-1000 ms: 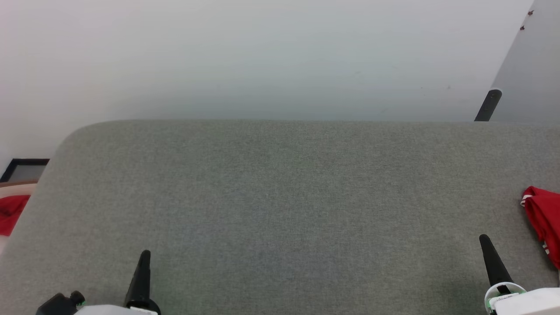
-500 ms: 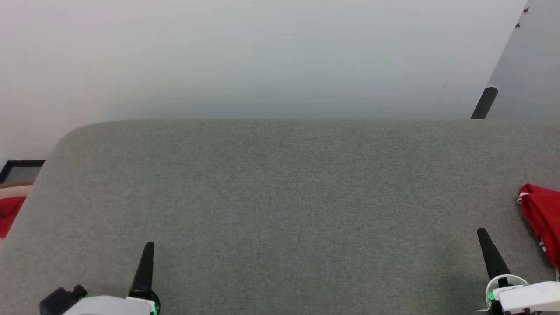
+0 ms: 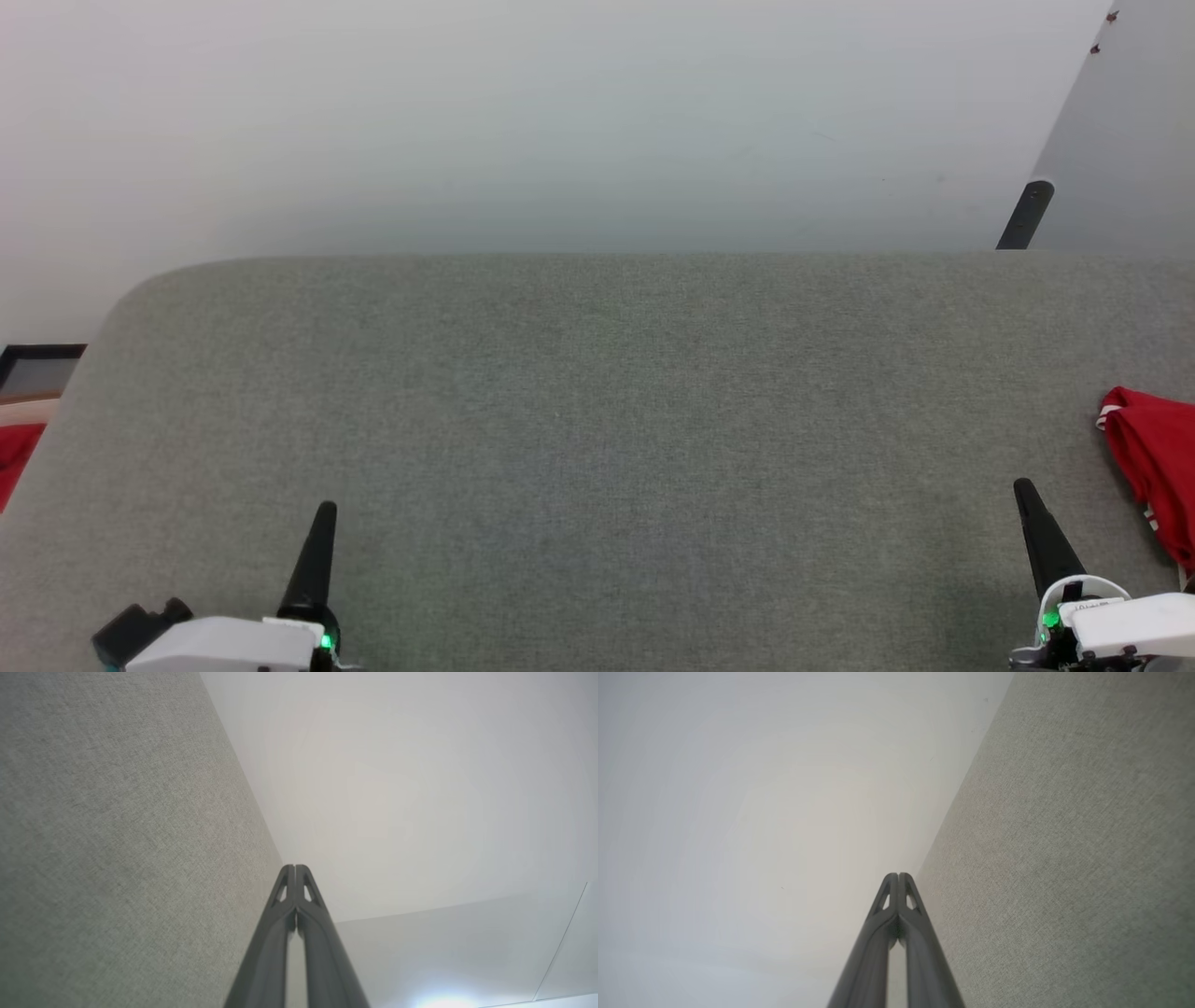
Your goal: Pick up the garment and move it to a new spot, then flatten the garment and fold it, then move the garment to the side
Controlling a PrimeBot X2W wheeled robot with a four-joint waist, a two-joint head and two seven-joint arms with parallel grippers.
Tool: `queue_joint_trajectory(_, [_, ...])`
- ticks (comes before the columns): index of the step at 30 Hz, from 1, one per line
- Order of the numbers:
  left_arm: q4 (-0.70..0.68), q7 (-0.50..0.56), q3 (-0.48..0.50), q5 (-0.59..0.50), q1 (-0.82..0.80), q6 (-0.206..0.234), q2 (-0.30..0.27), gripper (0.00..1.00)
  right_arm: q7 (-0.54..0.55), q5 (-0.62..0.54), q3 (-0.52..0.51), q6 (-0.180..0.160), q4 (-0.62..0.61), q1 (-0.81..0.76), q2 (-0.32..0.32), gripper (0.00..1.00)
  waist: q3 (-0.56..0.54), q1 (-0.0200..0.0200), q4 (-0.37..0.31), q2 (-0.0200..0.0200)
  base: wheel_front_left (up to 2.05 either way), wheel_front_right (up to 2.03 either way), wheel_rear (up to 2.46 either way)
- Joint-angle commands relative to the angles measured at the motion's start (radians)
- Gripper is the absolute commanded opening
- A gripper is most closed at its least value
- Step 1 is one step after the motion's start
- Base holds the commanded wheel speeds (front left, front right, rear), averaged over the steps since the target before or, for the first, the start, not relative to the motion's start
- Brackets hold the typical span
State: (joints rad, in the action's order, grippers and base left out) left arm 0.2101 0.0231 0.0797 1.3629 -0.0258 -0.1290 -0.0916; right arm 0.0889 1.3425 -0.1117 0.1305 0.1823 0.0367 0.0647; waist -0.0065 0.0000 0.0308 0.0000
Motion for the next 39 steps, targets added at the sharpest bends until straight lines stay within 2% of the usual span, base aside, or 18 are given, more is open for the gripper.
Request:
queue_joint_trajectory(1, [-0.001, 0.007, 0.006, 0.022, -0.022, -0.002, 0.001, 0.0, 0.004, 0.024, -0.002, 0.0, 0.0, 0.024, 0.0, 0.0, 0.0, 0.0, -0.001, 0.0, 0.0, 0.0, 0.0])
queue_joint_trajectory(39, [0.036, 0.083, 0.024, 0.256, -0.087, -0.003, 0.034, 0.0, 0.027, 0.268, -0.004, 0.0, 0.064, 0.08, -0.016, 0.0, 0.009, 0.0, -0.03, 0.0, 0.0, 0.0, 0.0])
